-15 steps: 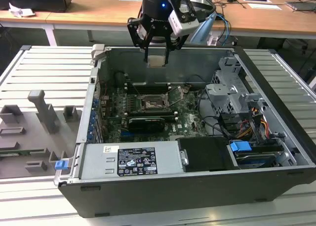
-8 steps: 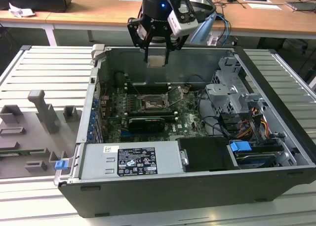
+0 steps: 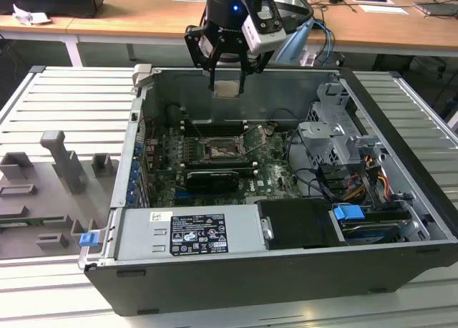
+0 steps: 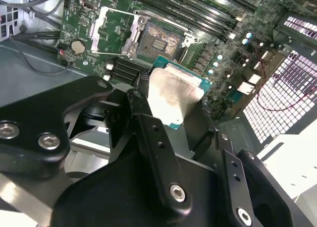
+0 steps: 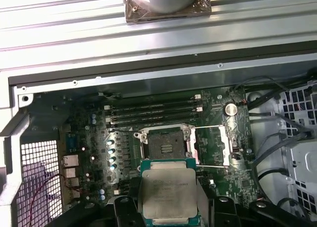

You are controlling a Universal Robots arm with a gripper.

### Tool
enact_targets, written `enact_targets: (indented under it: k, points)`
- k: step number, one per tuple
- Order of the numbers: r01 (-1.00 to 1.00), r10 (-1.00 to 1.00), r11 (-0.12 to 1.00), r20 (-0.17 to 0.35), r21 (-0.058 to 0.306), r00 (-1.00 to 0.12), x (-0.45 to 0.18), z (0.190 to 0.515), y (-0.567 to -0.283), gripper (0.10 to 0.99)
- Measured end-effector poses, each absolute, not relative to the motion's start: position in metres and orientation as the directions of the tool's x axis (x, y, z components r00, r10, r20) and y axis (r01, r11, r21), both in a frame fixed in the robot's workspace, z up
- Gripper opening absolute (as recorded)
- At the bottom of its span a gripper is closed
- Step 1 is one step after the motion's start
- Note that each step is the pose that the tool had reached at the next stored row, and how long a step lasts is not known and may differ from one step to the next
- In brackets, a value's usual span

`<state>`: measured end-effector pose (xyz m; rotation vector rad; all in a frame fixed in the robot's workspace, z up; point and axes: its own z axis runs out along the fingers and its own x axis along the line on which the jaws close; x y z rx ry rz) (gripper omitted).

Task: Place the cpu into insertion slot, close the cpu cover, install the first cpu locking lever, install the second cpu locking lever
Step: 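Place the cpu into insertion slot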

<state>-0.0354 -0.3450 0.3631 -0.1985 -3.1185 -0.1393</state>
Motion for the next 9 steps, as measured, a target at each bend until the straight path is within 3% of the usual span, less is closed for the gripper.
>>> enact_targets:
  k: [9]
  points:
    - [0.170,0.169,0.981,0.019,0.088,-0.985,-0.0354,0.3630,-0.3450,0.529]
